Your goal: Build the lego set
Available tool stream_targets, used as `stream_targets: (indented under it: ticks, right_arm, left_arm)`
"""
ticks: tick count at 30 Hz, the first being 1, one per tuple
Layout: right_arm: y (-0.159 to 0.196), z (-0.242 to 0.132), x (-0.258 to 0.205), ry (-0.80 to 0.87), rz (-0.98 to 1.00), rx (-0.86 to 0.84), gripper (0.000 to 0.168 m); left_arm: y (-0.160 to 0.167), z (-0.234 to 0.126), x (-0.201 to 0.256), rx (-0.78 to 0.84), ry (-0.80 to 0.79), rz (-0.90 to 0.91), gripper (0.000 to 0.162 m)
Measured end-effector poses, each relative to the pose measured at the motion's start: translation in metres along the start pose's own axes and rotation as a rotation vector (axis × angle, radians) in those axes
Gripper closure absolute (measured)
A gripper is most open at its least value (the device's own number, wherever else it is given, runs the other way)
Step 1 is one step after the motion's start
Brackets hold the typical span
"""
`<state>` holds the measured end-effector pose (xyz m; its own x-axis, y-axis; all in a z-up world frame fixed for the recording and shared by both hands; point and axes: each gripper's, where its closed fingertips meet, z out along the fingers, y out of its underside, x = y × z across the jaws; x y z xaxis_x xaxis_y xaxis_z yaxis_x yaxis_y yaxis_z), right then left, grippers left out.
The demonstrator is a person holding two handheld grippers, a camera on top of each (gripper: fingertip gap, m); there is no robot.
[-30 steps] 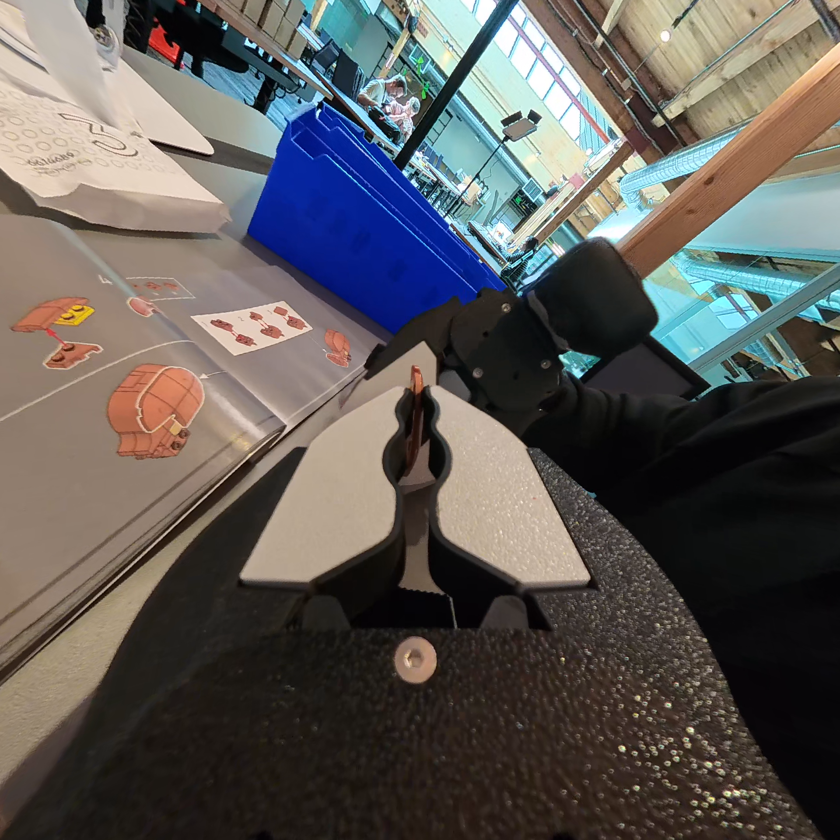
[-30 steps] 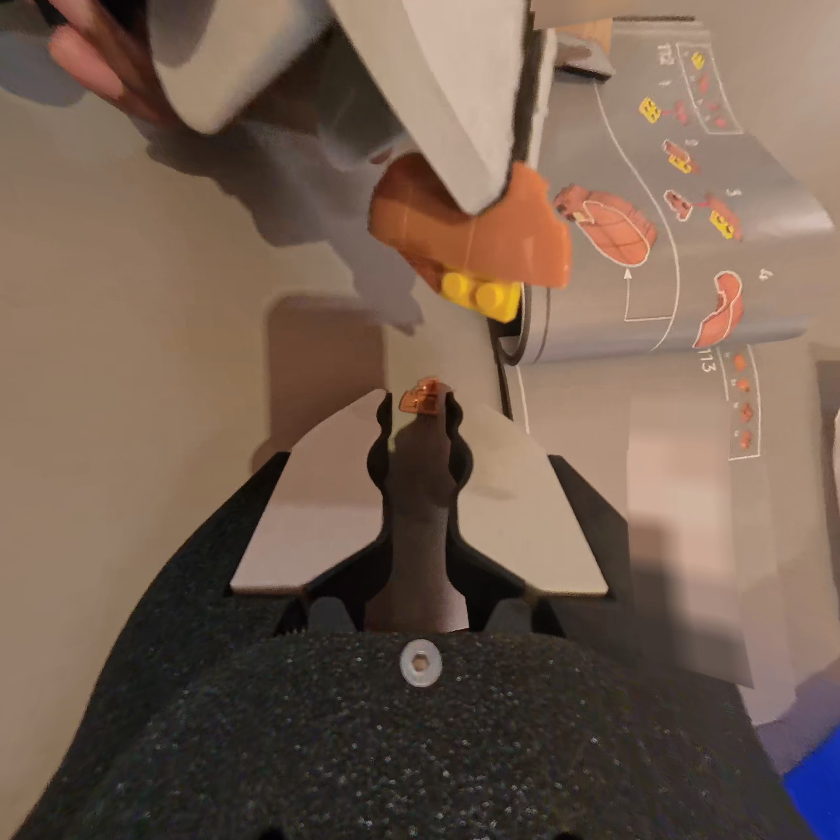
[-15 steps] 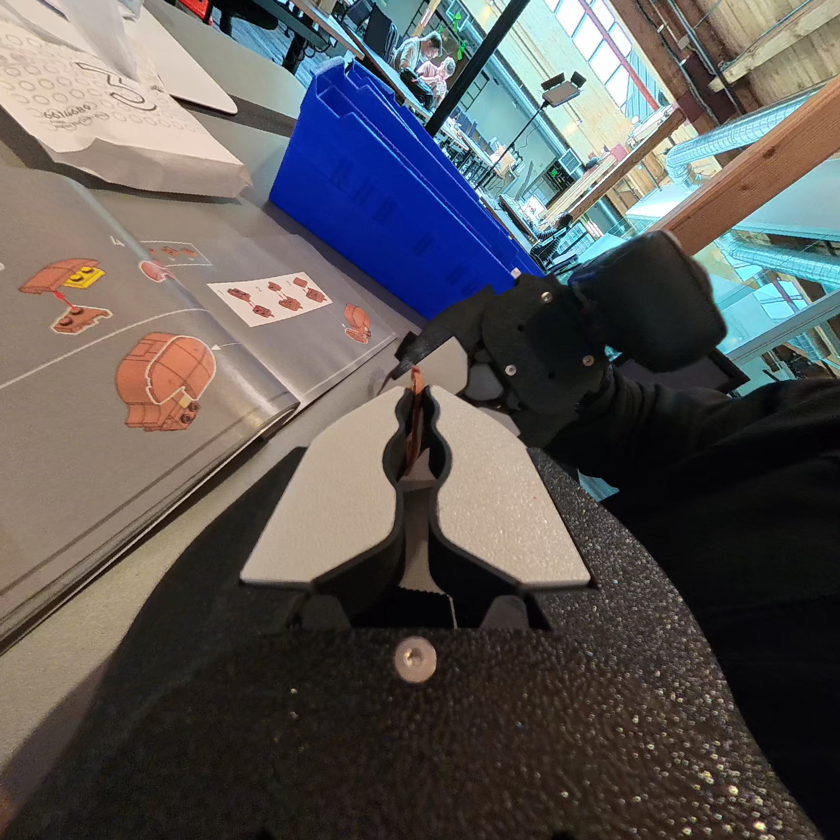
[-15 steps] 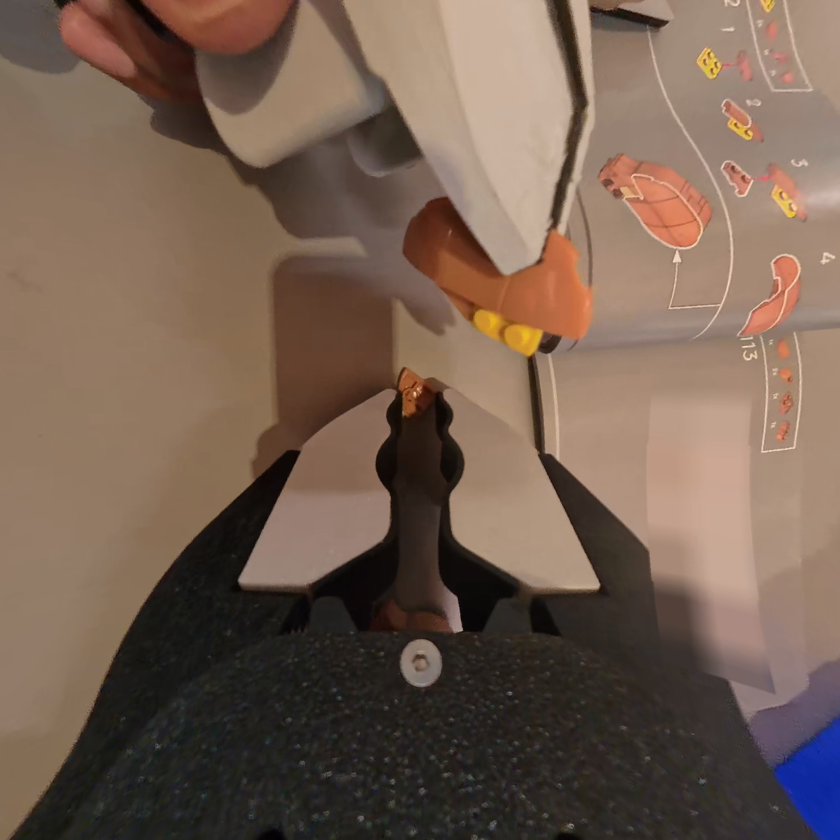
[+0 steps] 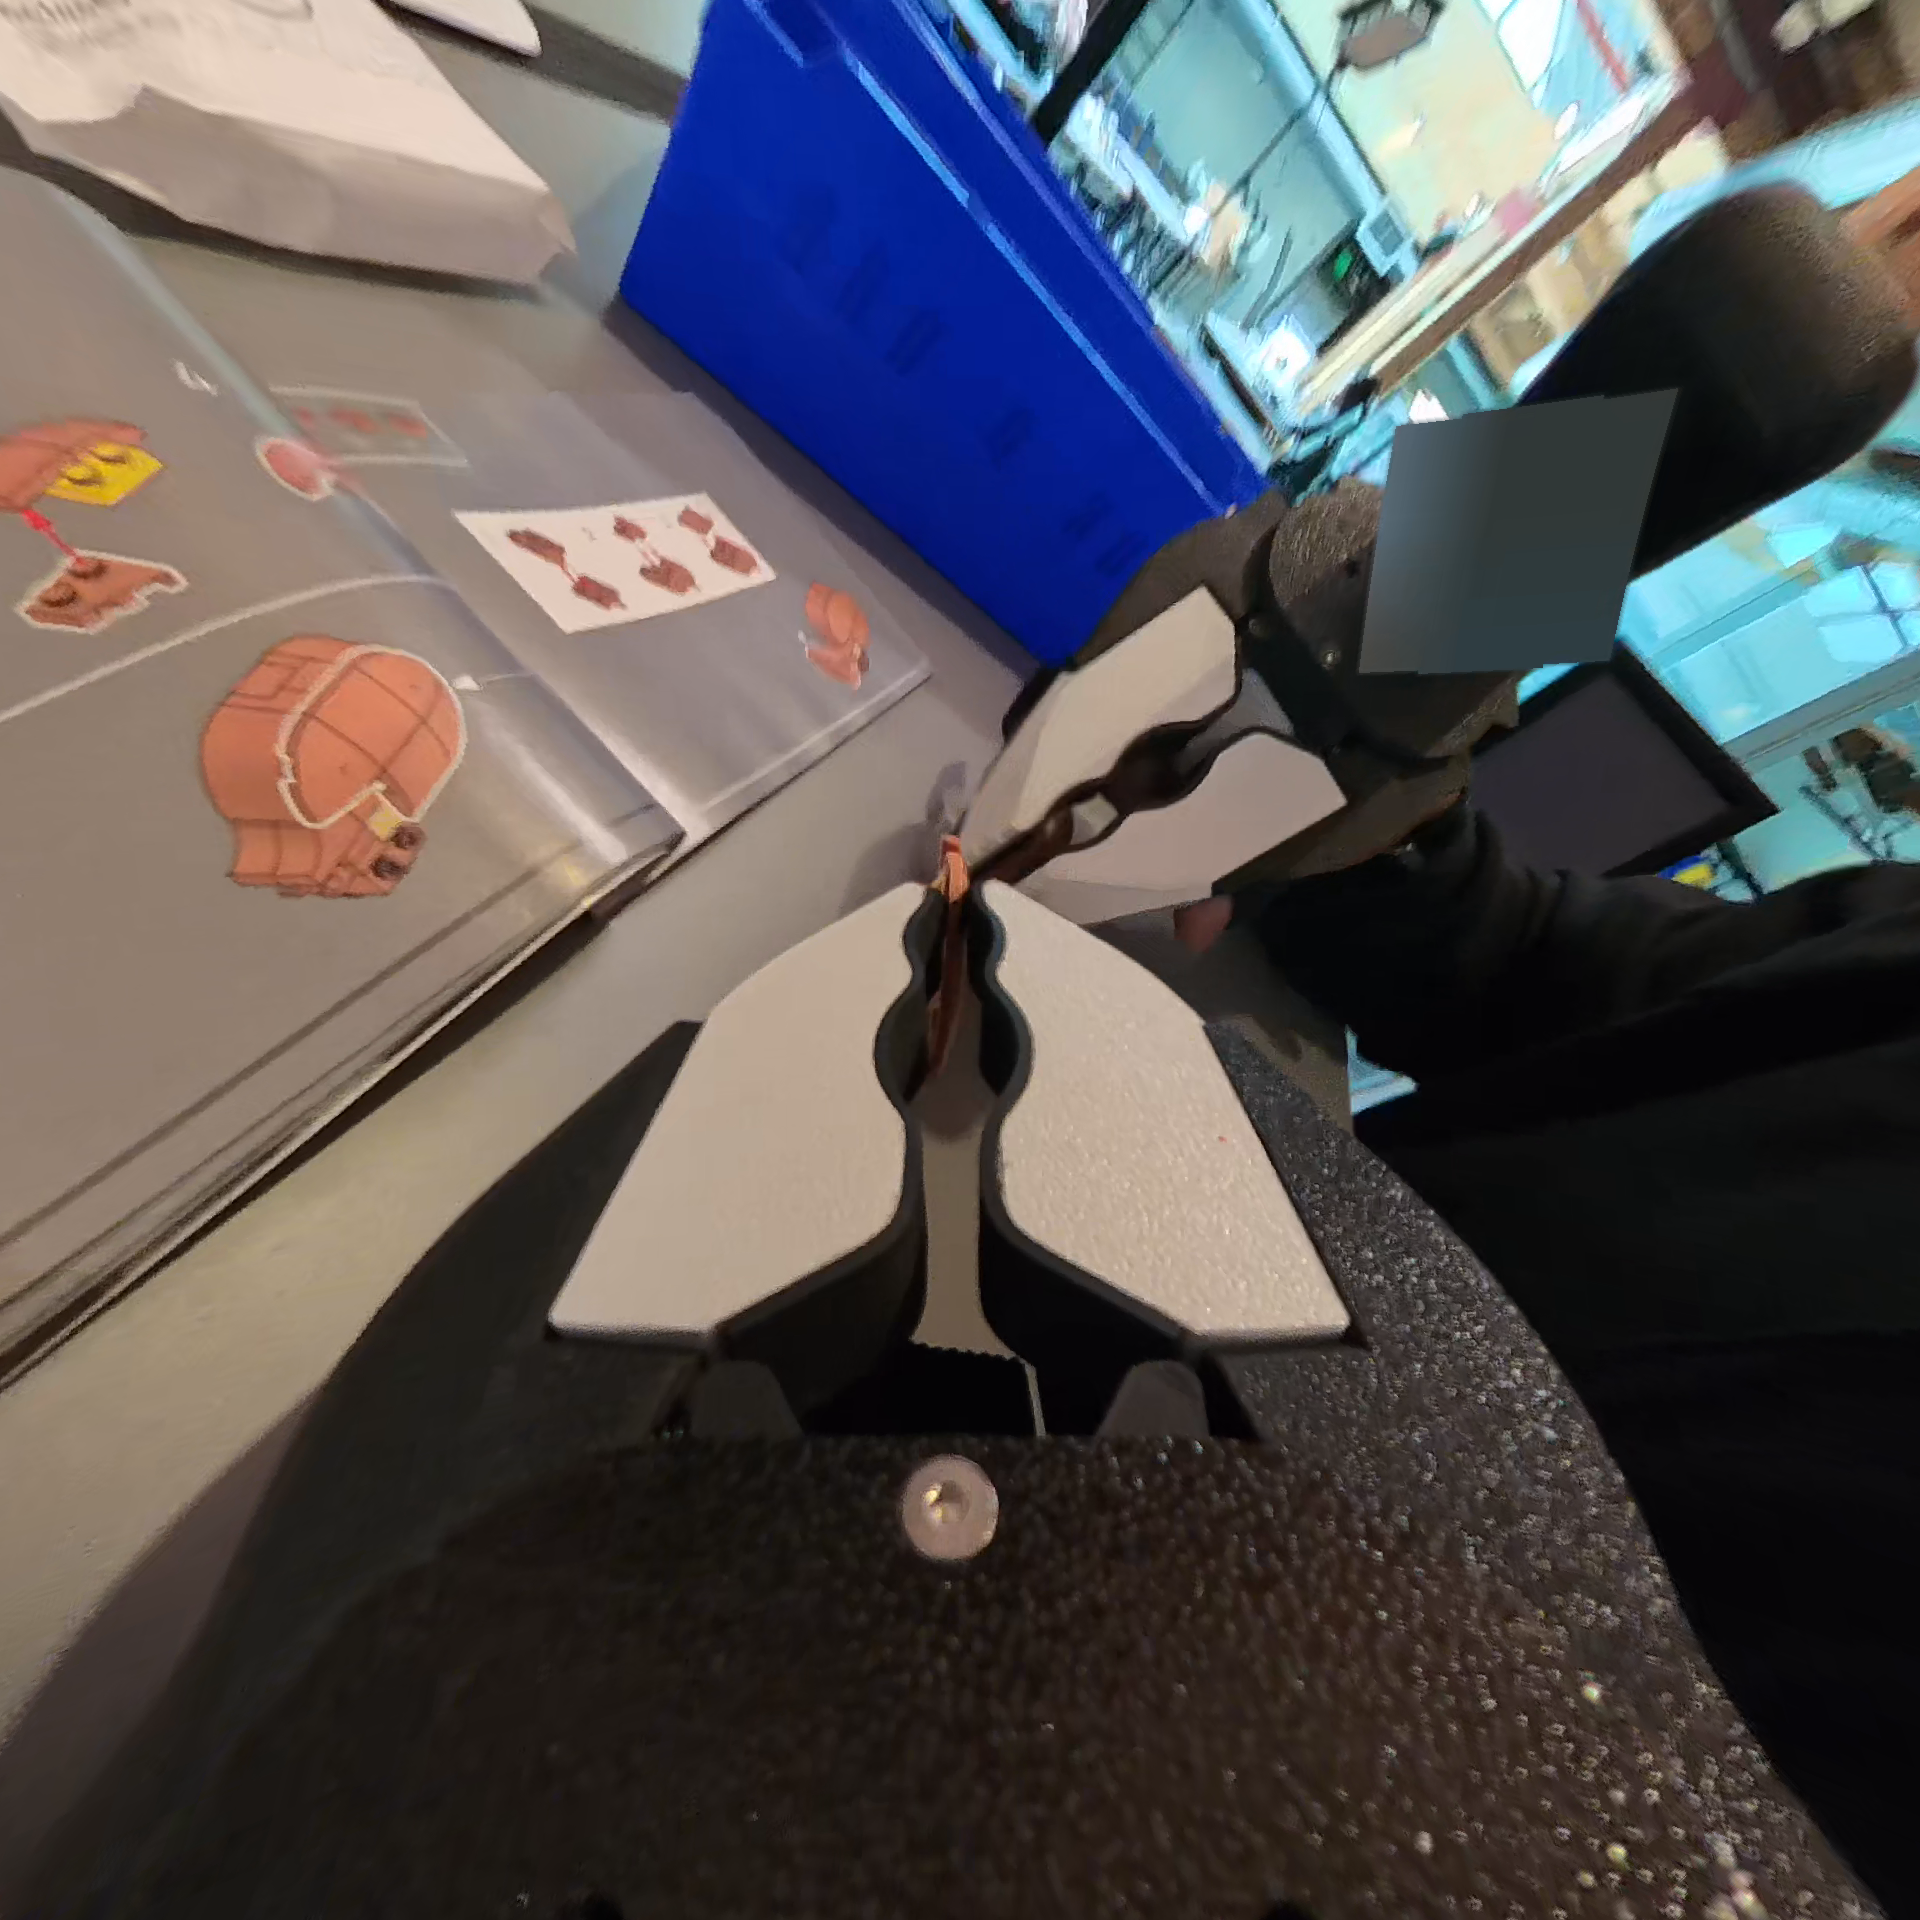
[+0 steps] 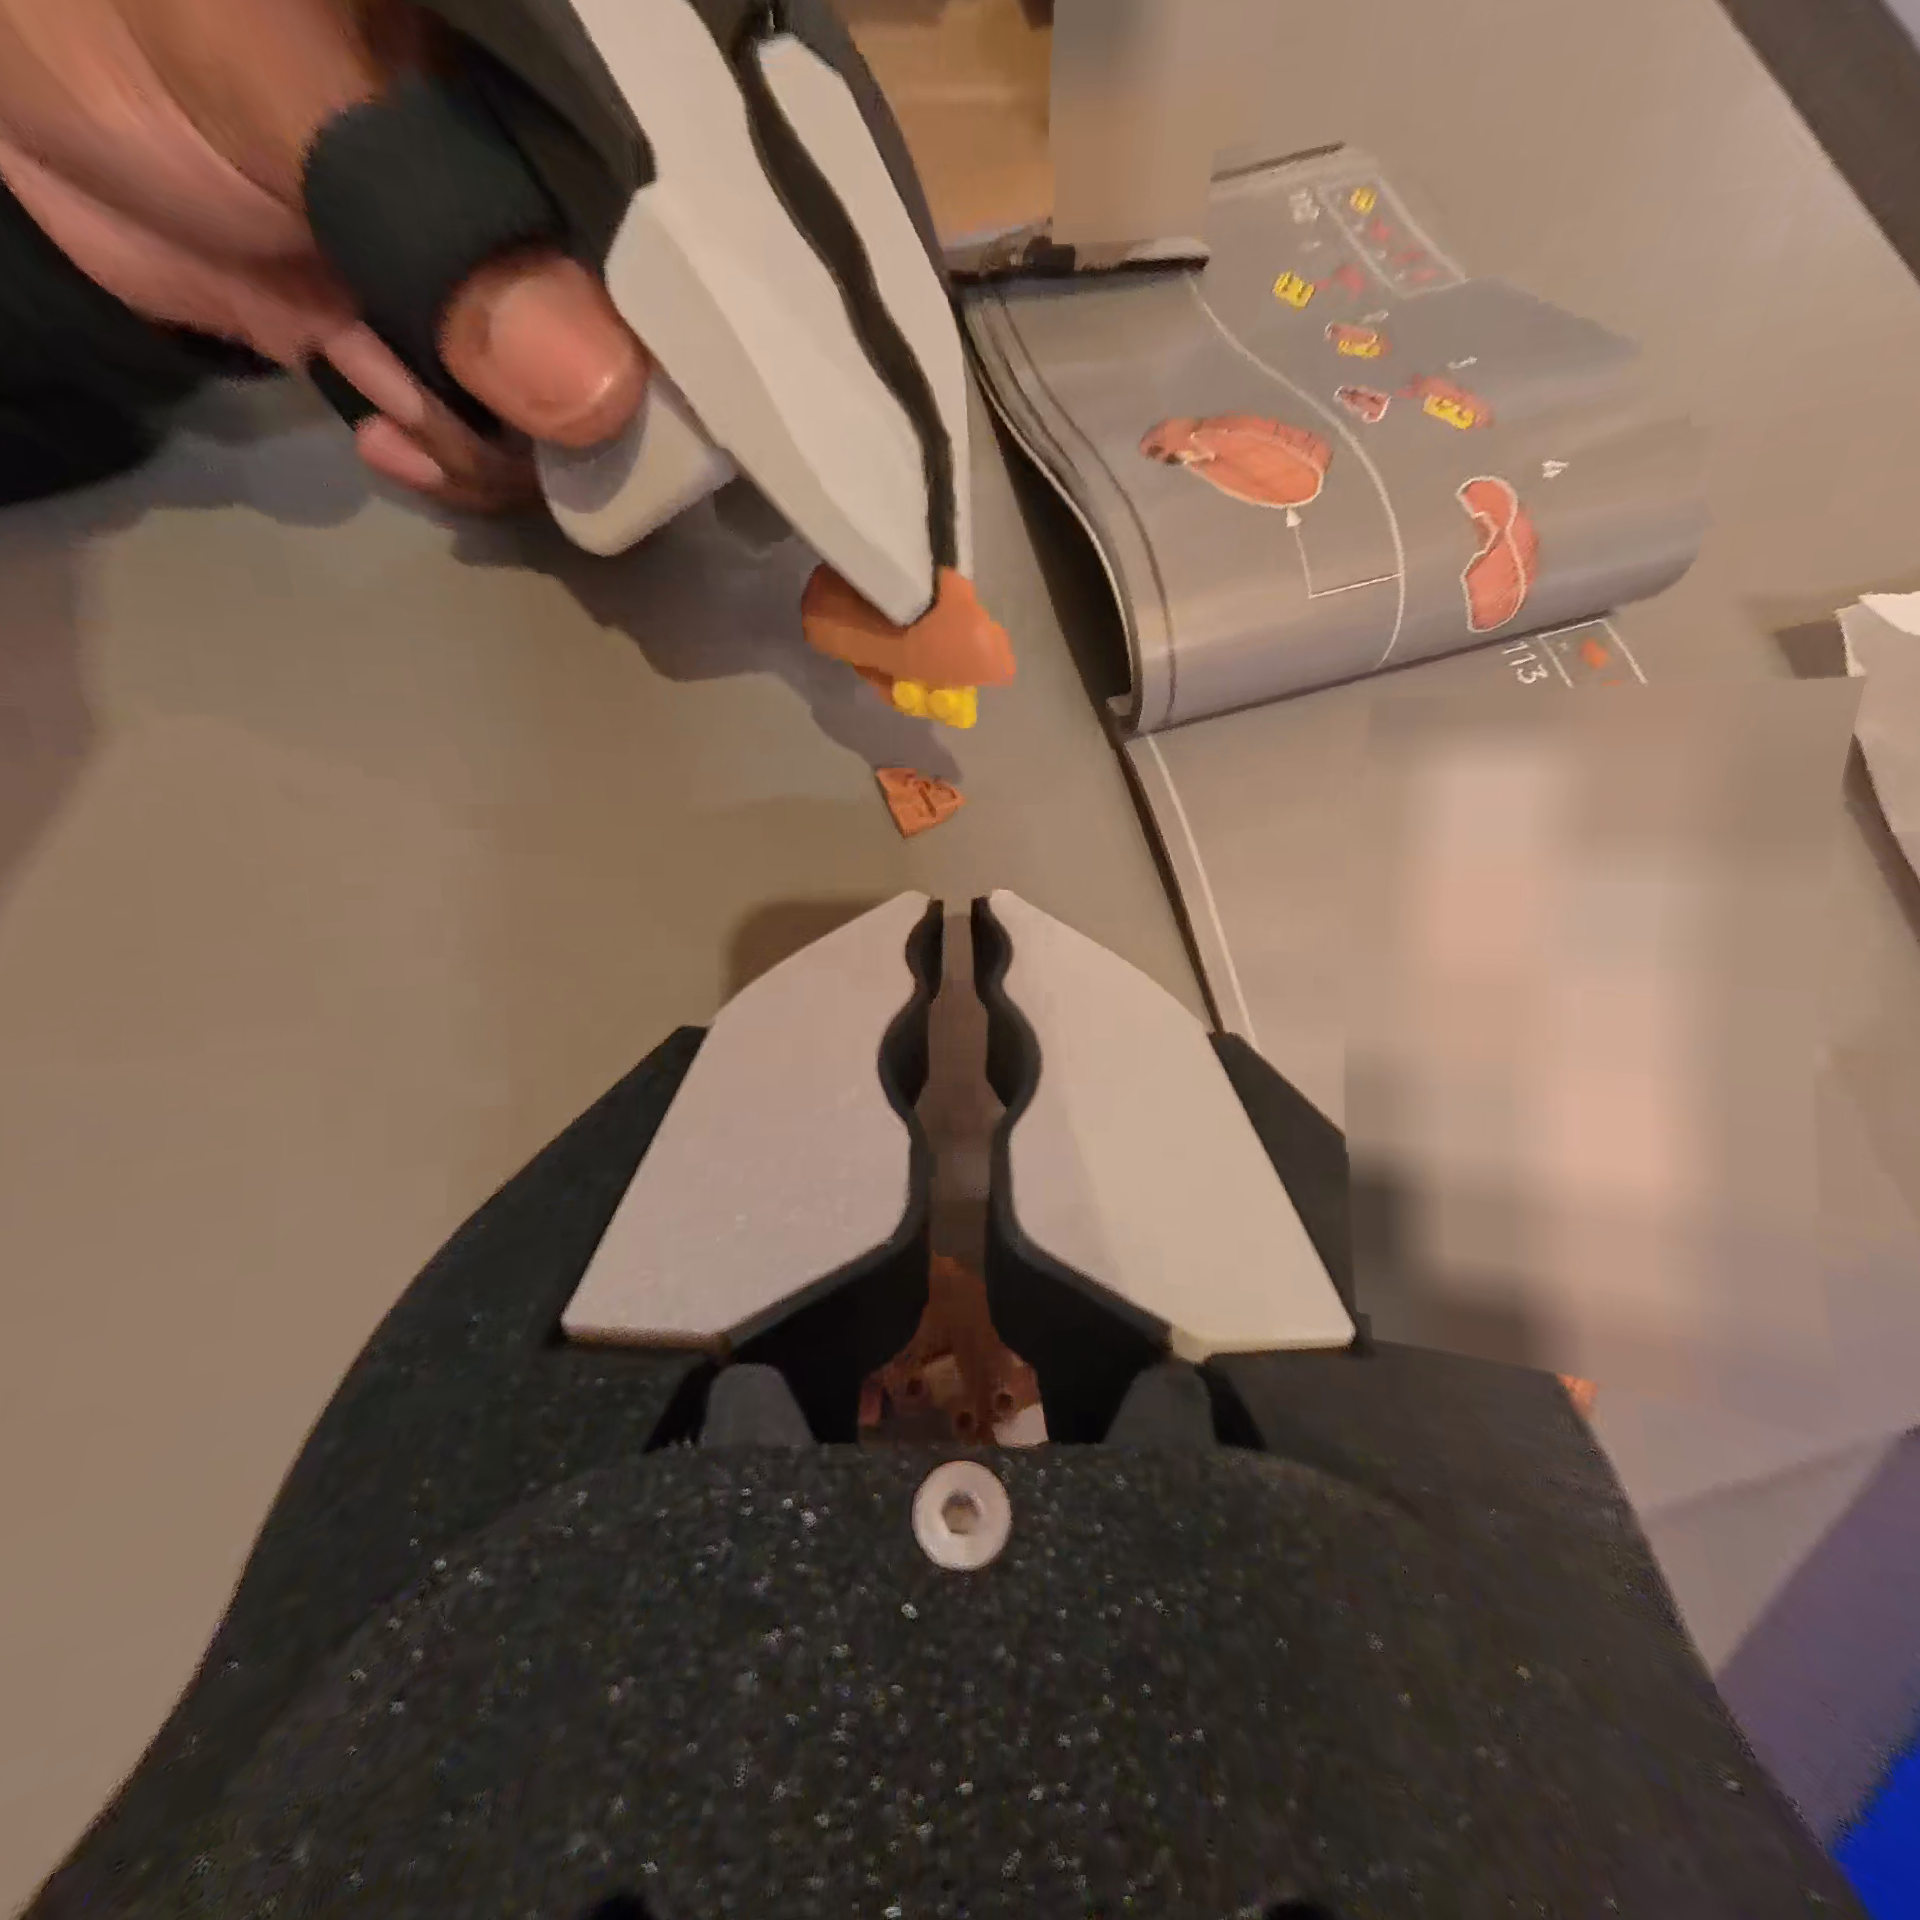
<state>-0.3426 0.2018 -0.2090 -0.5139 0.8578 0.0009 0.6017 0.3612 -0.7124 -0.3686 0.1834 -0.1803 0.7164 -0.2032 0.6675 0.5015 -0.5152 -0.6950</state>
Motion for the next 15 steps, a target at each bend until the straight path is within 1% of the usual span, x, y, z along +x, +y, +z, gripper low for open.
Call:
stream_targets:
  ticks: [2, 5, 7, 10, 12, 13, 15]
  right_arm:
    - [0.002, 0.005, -0.001, 0.013, -0.022, -0.037, 0.158]
    - [0.004, 0.005, -0.005, -0.014, -0.019, -0.047, 0.157]
    - [0.006, 0.006, -0.005, -0.013, -0.018, -0.055, 0.157]
    - [0.008, 0.010, -0.005, -0.007, -0.027, -0.072, 0.157]
    - [0.010, 0.012, -0.006, -0.007, -0.034, -0.083, 0.157]
    - [0.010, 0.013, -0.006, -0.007, -0.036, -0.086, 0.157]
    - [0.011, 0.012, -0.006, -0.007, -0.038, -0.086, 0.157]
  left_arm:
    - [0.017, 0.005, 0.004, -0.119, -0.002, 0.034, 0.159]
    - [0.051, 0.014, 0.012, -0.331, 0.005, 0.104, 0.159]
    - [0.068, 0.019, 0.010, -0.425, -0.022, 0.154, 0.159]
    - [0.076, 0.020, 0.003, -0.483, -0.090, 0.217, 0.154]
    - [0.076, 0.017, -0.002, -0.503, -0.131, 0.245, 0.142]
    - [0.074, 0.016, -0.003, -0.505, -0.139, 0.262, 0.139]
    - [0.068, 0.013, 0.001, -0.481, -0.123, 0.280, 0.138]
